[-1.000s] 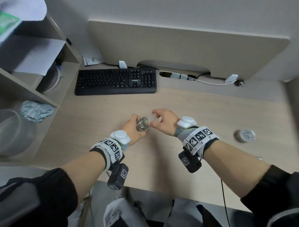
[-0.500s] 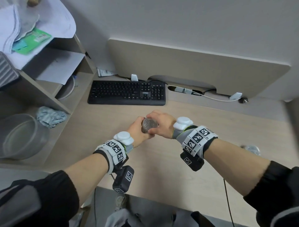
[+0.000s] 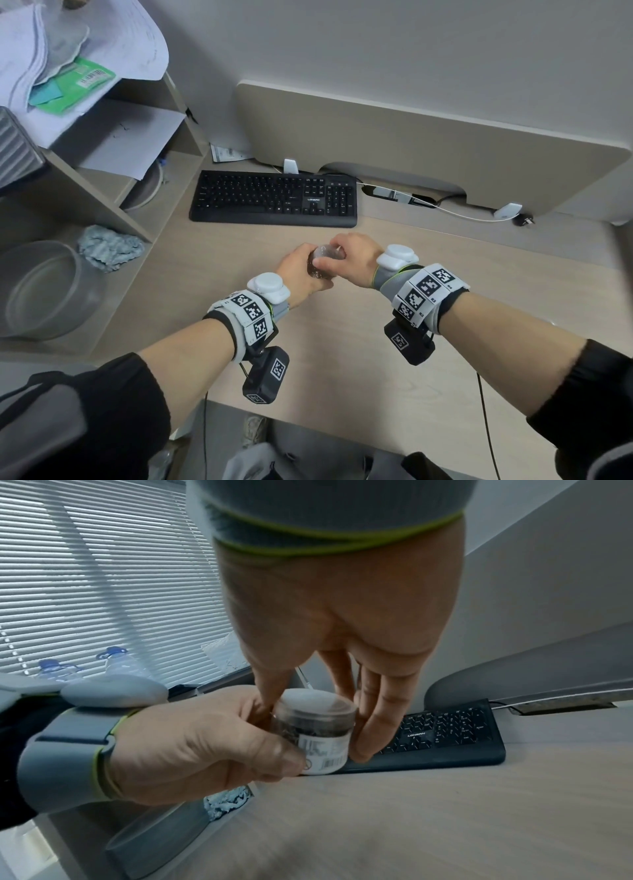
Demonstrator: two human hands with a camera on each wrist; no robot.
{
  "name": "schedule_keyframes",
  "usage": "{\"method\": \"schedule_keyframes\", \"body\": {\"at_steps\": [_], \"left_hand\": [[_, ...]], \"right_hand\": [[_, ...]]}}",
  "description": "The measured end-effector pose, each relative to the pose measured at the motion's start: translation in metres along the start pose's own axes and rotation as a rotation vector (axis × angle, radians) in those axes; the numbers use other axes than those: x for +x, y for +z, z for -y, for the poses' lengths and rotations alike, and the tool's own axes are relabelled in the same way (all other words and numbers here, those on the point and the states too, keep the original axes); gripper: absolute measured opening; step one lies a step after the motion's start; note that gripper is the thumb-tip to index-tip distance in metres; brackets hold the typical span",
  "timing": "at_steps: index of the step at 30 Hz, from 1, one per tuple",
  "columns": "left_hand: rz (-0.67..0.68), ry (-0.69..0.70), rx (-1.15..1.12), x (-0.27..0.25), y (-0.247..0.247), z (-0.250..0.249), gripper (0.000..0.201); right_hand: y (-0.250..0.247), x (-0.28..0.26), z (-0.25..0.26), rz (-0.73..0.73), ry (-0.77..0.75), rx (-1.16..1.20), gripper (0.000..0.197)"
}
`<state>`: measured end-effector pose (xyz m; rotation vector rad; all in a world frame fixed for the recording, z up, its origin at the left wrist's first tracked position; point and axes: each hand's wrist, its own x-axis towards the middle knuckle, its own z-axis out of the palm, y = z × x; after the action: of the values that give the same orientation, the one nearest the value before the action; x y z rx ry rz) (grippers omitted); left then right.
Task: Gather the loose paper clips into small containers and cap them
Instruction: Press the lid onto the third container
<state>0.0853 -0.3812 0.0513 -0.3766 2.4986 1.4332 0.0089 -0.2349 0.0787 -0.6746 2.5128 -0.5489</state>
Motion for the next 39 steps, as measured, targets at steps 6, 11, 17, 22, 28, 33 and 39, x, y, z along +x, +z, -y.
{"method": "schedule_keyframes", "body": {"at_steps": [6,11,17,22,28,33,39], "left_hand": [[0.062,0.028,0.091,0.005,0.008,-0.003,0.054],[0.081,0.049,0.145,0.008,0.021,-0.013,0.054],[0.163,0.09,0.189,0.017,0.062,-0.039,0.044],[0.262,0.177,0.225,0.031,0.121,-0.071,0.052],[0.394,0.259,0.303,0.043,0.215,-0.115,0.093],[0.467,0.251,0.5,0.054,0.287,-0.14,0.082],[0.46,0.229,0.592,0.059,0.35,-0.168,0.076]], "right_hand": [[0.003,-0.004,-0.012,0.014,0.092,0.031,0.059],[0.001,-0.017,-0.031,0.036,0.048,0.047,0.058],[-0.004,-0.043,-0.072,-0.027,0.23,0.138,0.055],[-0.012,-0.08,-0.13,-0.154,0.375,0.237,0.05],[-0.03,-0.144,-0.226,-0.345,0.559,0.512,0.05],[-0.044,-0.216,-0.323,-0.427,0.718,0.429,0.045],[-0.037,-0.266,-0.415,-0.302,0.795,0.233,0.045]]}}
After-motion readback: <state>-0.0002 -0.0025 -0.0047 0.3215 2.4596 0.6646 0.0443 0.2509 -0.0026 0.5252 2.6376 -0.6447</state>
